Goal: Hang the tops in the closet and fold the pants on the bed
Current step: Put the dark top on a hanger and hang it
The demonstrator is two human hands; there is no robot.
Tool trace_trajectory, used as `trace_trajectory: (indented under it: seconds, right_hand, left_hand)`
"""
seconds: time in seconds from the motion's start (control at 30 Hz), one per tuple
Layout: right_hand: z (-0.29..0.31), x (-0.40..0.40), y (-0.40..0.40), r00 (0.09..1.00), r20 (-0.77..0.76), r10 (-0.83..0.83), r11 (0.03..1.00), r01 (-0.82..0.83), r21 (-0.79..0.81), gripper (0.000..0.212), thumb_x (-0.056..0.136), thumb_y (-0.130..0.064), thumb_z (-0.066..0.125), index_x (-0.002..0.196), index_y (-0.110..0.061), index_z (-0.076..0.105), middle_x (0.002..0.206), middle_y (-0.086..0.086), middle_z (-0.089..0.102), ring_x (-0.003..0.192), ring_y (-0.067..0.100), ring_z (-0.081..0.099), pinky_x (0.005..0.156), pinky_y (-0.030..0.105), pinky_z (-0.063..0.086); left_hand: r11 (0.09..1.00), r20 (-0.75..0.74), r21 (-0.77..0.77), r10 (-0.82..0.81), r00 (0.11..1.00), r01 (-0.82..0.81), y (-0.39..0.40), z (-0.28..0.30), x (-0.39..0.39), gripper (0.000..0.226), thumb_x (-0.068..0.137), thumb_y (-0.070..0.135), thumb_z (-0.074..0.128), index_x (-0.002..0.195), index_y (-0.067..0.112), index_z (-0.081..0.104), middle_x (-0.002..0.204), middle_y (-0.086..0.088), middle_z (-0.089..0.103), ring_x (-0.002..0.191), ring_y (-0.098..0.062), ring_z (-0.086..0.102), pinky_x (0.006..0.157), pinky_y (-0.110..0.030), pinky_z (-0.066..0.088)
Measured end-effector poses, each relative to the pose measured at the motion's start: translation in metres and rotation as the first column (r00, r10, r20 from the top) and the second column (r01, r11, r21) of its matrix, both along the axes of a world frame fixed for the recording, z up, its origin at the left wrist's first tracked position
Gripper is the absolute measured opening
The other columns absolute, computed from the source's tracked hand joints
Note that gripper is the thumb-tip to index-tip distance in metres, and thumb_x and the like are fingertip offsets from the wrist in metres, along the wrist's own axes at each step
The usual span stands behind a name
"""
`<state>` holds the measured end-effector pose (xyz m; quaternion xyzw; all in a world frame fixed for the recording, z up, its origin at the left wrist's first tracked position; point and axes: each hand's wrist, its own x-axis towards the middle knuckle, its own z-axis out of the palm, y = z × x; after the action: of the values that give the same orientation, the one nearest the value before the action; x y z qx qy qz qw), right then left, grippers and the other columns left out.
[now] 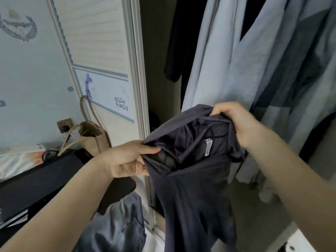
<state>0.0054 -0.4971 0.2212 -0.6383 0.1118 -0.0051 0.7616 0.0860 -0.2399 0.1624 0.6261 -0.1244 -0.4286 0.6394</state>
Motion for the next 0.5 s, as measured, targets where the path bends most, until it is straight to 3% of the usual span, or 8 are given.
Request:
trace_trajectory:
  seconds: [0.07,0.17,0.23,0.3,0.33,0.37,0.43,0.5]
  right_hand:
    - [-0.003,0.024,-0.003,0.992,-0.113,0.047,0.994,-0.058,-0.096,0.014,0.054,-0.016,0.065,0.065,-0.01,0.07,0.068,0.008,0.068,0.062,0.025,0.062,0.068,0.027,0.051]
    - [-0.021,0.06,0.002,0.967,-0.254,-0.017,0.918,-0.086,-0.387,0.037,0.061,-0.03,0.073,0.094,-0.014,0.075,0.09,0.011,0.075,0.083,0.03,0.071,0.081,0.04,0.058]
    - [-0.039,0.082,0.01,0.971,-0.212,-0.115,0.731,-0.062,-0.679,0.029,0.063,-0.037,0.068,0.087,-0.022,0.072,0.079,0.001,0.074,0.076,0.02,0.071,0.065,0.028,0.056]
    - [-0.056,0.099,0.019,0.958,-0.26,-0.124,0.579,-0.144,-0.803,0.021,0.066,-0.037,0.062,0.077,-0.021,0.067,0.071,-0.005,0.069,0.069,0.012,0.065,0.054,0.02,0.045]
    - [-0.065,0.109,0.023,0.947,-0.306,-0.096,0.541,-0.208,-0.815,0.018,0.071,-0.037,0.061,0.074,-0.02,0.064,0.071,-0.005,0.067,0.067,0.012,0.063,0.053,0.021,0.043]
    - [-0.073,0.115,0.028,0.941,-0.331,-0.068,0.514,-0.251,-0.82,0.016,0.077,-0.036,0.06,0.074,-0.021,0.063,0.073,-0.004,0.066,0.066,0.012,0.061,0.052,0.021,0.041]
    - [-0.084,0.126,0.036,0.97,-0.242,-0.039,0.467,-0.196,-0.862,0.013,0.084,-0.034,0.059,0.081,-0.021,0.06,0.079,-0.003,0.066,0.067,0.009,0.06,0.052,0.019,0.041]
    - [-0.082,0.135,0.042,0.996,-0.086,0.004,0.444,-0.079,-0.893,0.011,0.086,-0.031,0.06,0.081,-0.034,0.051,0.079,-0.012,0.06,0.07,0.0,0.056,0.052,0.008,0.038]
  left_hand:
    - [0.99,-0.125,-0.117,0.064,0.99,-0.079,-0.001,0.015,0.024,0.037,0.085,0.012,0.06,0.118,-0.003,0.066,0.118,-0.024,0.067,0.108,-0.035,0.067,0.089,-0.046,0.055]
    - [0.924,-0.199,-0.247,0.247,0.948,-0.292,-0.005,0.038,0.059,0.028,0.09,0.007,0.047,0.094,-0.006,0.071,0.095,-0.022,0.072,0.08,-0.03,0.073,0.067,-0.041,0.062]
    - [0.859,-0.218,-0.385,0.272,0.937,-0.338,-0.005,0.049,0.079,0.038,0.093,0.007,0.041,0.076,-0.006,0.073,0.08,-0.021,0.071,0.068,-0.028,0.073,0.051,-0.037,0.059]
    - [0.791,-0.242,-0.511,0.244,0.939,-0.337,-0.001,0.061,0.097,0.021,0.073,0.001,0.057,0.061,-0.003,0.074,0.07,-0.017,0.072,0.06,-0.024,0.072,0.045,-0.034,0.057]
    - [0.75,-0.26,-0.573,0.216,0.941,-0.33,-0.001,0.066,0.106,0.011,0.057,0.001,0.064,0.061,-0.002,0.074,0.071,-0.015,0.072,0.062,-0.023,0.073,0.047,-0.035,0.057]
    - [0.714,-0.273,-0.624,0.181,0.945,-0.318,0.0,0.068,0.115,0.019,0.049,0.003,0.067,0.065,-0.002,0.075,0.076,-0.015,0.074,0.067,-0.023,0.074,0.052,-0.036,0.059]
    - [0.718,-0.267,-0.643,0.115,0.957,-0.266,-0.002,0.065,0.132,0.022,0.059,0.004,0.066,0.077,-0.003,0.077,0.087,-0.014,0.075,0.078,-0.023,0.075,0.063,-0.037,0.061]
    - [0.775,-0.209,-0.599,0.091,0.974,-0.201,-0.003,0.062,0.148,0.029,0.077,0.009,0.058,0.098,-0.001,0.076,0.101,-0.016,0.074,0.093,-0.025,0.073,0.078,-0.038,0.06]
